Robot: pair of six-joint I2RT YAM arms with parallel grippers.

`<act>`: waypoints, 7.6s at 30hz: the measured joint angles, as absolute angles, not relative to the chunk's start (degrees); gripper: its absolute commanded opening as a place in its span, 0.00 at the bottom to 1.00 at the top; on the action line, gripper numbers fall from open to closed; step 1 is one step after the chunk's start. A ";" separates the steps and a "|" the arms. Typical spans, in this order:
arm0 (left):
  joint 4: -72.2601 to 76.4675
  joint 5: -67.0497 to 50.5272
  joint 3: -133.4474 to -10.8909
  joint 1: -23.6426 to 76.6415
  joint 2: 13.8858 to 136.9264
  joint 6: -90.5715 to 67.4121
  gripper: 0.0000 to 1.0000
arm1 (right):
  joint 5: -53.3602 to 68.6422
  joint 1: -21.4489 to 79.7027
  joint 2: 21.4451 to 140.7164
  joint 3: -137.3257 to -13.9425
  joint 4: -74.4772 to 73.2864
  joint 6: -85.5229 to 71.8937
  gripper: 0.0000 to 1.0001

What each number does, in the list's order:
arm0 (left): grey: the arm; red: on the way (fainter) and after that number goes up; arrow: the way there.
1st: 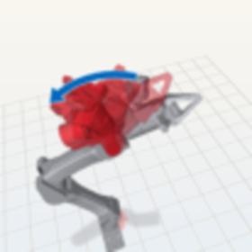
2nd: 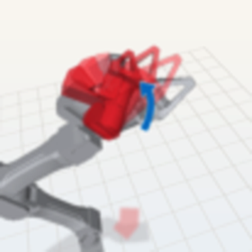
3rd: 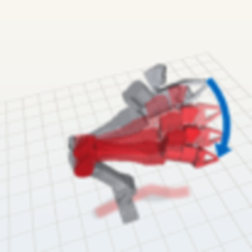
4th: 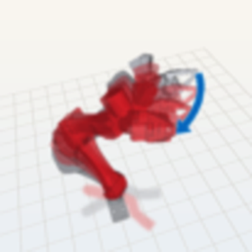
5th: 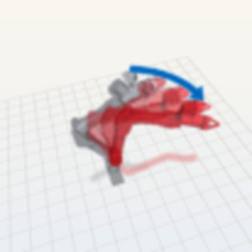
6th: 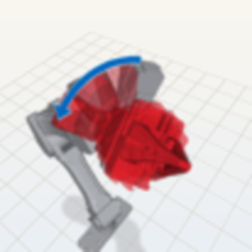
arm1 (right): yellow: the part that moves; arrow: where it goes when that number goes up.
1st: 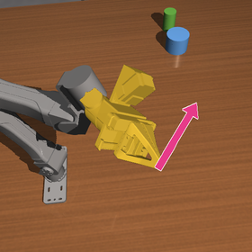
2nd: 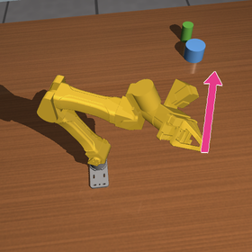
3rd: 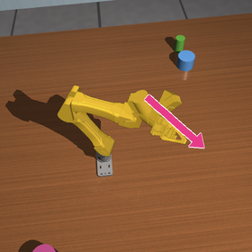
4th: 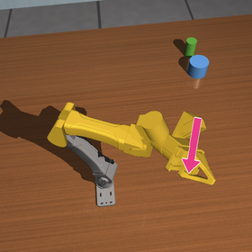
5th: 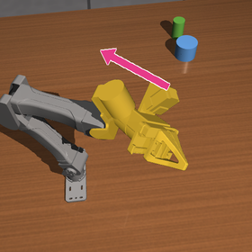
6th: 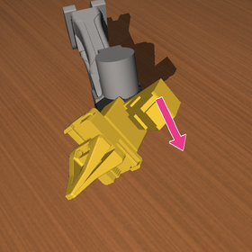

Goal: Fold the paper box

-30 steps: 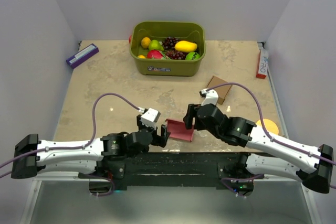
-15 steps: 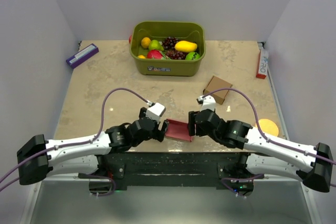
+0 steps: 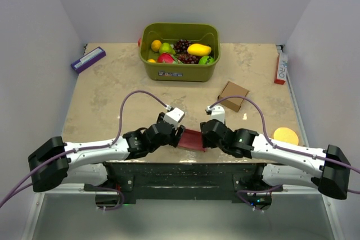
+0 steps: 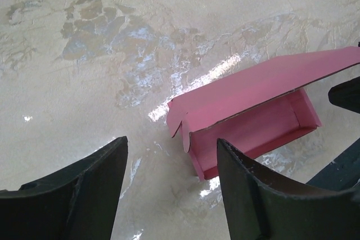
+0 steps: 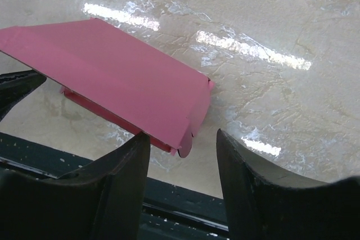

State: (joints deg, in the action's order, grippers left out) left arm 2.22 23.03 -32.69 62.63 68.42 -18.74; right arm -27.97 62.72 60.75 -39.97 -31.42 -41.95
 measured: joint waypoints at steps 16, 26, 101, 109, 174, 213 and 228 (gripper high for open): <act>5.72 22.02 -32.84 61.52 72.66 -16.88 0.42 | -31.57 63.02 65.01 -39.81 -29.65 -43.68 0.31; 6.35 21.63 -34.30 61.52 75.05 -17.21 0.12 | -32.73 63.11 66.74 -38.87 -26.35 -43.51 0.15; 34.50 30.44 -32.86 52.23 91.57 -32.62 0.00 | -44.82 55.46 88.16 -48.51 -11.03 -47.66 0.00; 36.47 30.35 -31.07 52.23 91.55 -33.58 0.00 | -43.94 55.48 88.16 -48.25 -10.24 -48.05 0.00; 21.52 47.03 -31.44 72.23 90.52 -30.59 0.73 | -28.84 54.96 79.09 -39.13 -6.13 -47.94 0.48; 8.51 10.63 -29.15 53.10 66.61 -38.48 0.94 | -10.35 35.18 66.17 -30.68 -12.10 -40.95 0.66; 8.88 8.21 -29.15 51.70 67.24 -39.03 0.94 | 7.90 24.64 69.84 -20.71 7.46 -41.69 0.41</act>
State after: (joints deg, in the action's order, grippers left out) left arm 8.88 8.21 -29.15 51.70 67.24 -39.03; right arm 7.90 24.64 69.84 -20.71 7.46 -41.69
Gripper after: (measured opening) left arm 0.943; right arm 0.478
